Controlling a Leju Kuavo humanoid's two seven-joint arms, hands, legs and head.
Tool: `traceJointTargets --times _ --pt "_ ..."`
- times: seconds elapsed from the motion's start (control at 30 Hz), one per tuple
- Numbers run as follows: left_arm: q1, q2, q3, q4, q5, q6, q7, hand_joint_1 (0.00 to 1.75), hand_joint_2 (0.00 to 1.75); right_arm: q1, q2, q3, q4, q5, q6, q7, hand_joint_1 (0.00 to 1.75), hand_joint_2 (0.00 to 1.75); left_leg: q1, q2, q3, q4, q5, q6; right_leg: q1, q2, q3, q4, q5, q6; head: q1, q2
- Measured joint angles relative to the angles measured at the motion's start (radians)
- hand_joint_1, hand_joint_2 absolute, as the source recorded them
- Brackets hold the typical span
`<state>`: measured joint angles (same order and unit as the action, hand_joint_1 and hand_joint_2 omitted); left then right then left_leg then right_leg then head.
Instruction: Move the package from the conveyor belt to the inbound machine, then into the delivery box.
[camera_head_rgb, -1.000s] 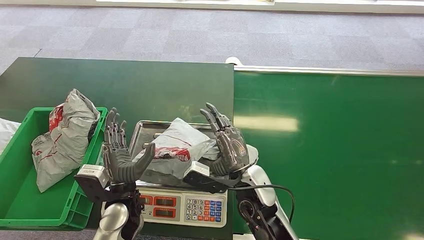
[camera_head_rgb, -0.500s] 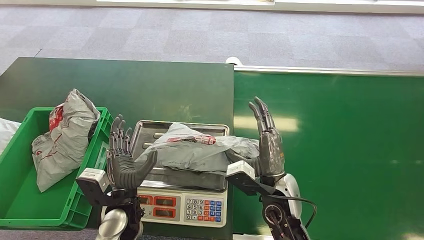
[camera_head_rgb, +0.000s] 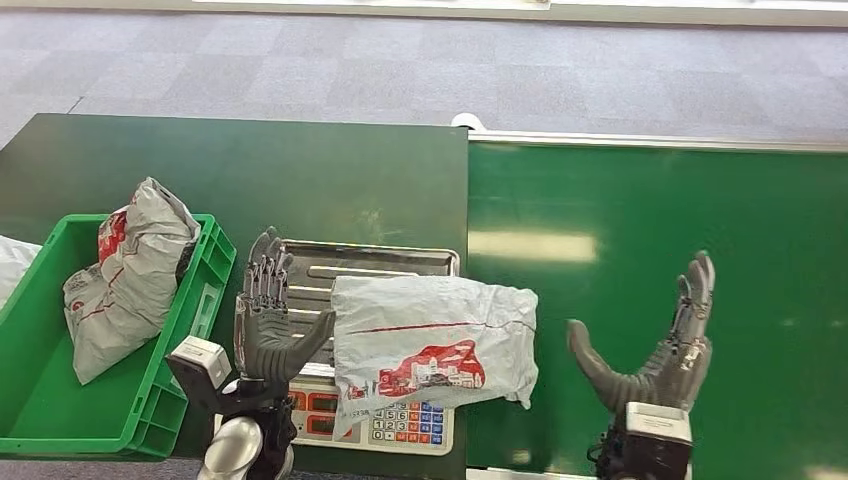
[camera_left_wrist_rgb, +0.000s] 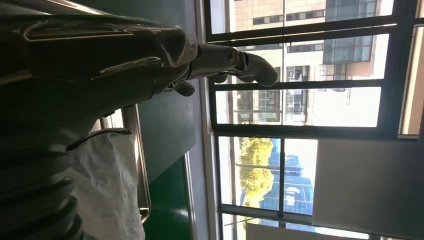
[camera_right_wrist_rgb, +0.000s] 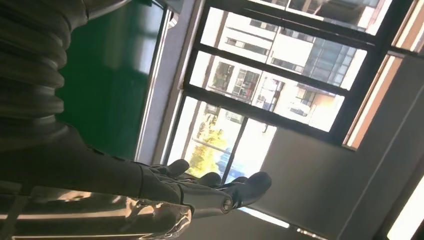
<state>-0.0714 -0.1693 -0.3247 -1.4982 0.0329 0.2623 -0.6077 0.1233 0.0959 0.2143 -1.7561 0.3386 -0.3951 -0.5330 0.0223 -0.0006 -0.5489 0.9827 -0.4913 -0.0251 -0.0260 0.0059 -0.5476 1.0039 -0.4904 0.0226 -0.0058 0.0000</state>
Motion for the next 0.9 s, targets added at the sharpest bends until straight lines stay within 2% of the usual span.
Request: traceJointTargets --times 0.13,0.4,0.63,0.77,0.9 --pt "-0.033 0.009 -0.023 -0.012 -0.04 -0.009 -0.005 0.0 1.75 0.049 0.001 -0.063 -0.033 -0.039 0.036 -0.038 0.0 1.75 0.0 0.0 0.001 0.0 0.001 0.0 0.0 0.0 0.001 0.0 0.0 0.0 0.0 0.0" --pt "-0.086 0.033 -0.058 -0.1 -0.126 -0.016 0.03 0.0 1.75 0.068 0.012 -0.083 -0.036 -0.033 0.046 -0.037 0.0 1.75 0.0 0.0 0.002 0.0 0.001 0.0 0.0 0.0 0.002 0.0 0.0 0.0 0.0 0.0" --pt "-0.11 0.07 -0.133 -0.166 -0.453 -0.065 0.133 0.0 1.75 0.083 0.025 -0.096 -0.052 -0.015 0.074 -0.033 0.0 1.75 0.0 0.0 0.002 0.0 0.001 0.0 0.0 0.0 0.002 0.0 0.0 0.0 0.0 0.0" --pt "-0.112 0.076 -0.154 -0.17 -0.511 -0.077 0.147 0.0 1.75 0.086 0.027 -0.099 -0.055 -0.011 0.078 -0.033 0.0 1.75 0.0 0.0 0.002 0.0 0.001 0.0 0.0 0.0 0.002 0.0 0.0 0.0 0.0 0.0" --pt "-0.147 0.102 -0.281 -0.148 -0.756 -0.211 0.253 0.0 1.75 0.093 0.042 -0.119 -0.07 -0.001 0.11 -0.032 0.0 1.75 0.0 0.0 0.002 0.0 0.001 0.0 0.0 0.0 0.002 0.0 0.0 0.0 0.0 0.0"
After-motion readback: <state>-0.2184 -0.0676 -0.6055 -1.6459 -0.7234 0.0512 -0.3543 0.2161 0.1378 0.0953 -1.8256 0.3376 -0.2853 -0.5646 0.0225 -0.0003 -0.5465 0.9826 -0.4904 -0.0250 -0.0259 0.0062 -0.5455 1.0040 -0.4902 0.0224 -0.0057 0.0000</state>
